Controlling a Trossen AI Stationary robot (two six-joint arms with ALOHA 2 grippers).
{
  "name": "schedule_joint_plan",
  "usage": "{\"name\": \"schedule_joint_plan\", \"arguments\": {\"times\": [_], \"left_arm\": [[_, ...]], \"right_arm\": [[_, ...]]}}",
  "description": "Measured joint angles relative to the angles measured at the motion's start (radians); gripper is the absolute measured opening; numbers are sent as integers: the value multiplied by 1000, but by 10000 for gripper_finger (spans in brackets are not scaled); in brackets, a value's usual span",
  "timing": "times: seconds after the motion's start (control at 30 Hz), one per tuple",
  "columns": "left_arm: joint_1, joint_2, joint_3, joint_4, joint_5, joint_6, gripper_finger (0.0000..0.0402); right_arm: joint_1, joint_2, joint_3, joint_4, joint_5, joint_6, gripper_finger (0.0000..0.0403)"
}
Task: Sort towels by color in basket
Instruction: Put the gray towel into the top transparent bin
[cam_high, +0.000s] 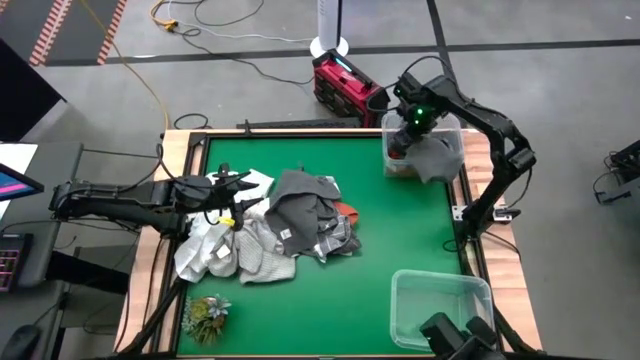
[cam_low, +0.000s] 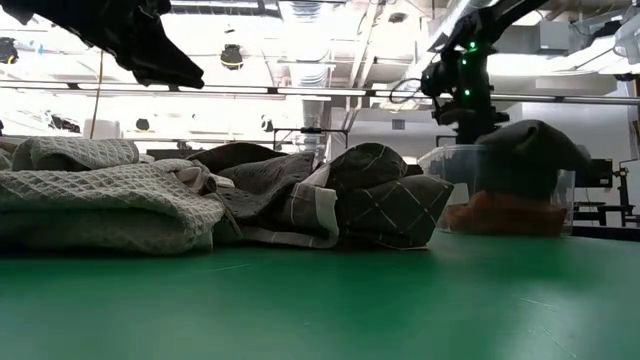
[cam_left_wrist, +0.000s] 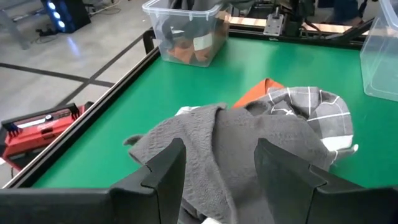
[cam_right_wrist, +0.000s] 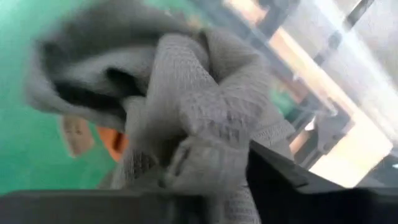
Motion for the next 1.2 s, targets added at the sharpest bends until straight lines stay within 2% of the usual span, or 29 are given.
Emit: {"name": "schedule_joint_plan", "arguments": {"times": [0.2,0.33,0.47,0.53,0.67,0.77,0.87,1.1,1.2], "left_arm": [[0,0,0,0,0,3,180],[0,0,0,0,0,17,180],[0,0,0,-6,0,19,180],[0,0,0,-20,0,16,180],[0,0,0,-49,7,-20,180],[0,0,0,-64,41,-42,180],[-3,0,0,-65,53,-47,180],[-8,0,0,-68,52,-34,180],[-8,0,0,-68,52,-25,180]], "right_arm": [[9,-57,181,-153,1,35,248],[85,-124,221,-214,5,-1,257],[232,-170,191,-263,4,22,258],[321,-193,157,-260,13,69,258],[501,-215,50,-260,95,164,258],[592,-220,-43,-261,107,227,258],[631,-220,-131,-261,148,294,258],[659,-244,-306,-260,345,363,257],[658,-248,-351,-262,410,364,241]]}}
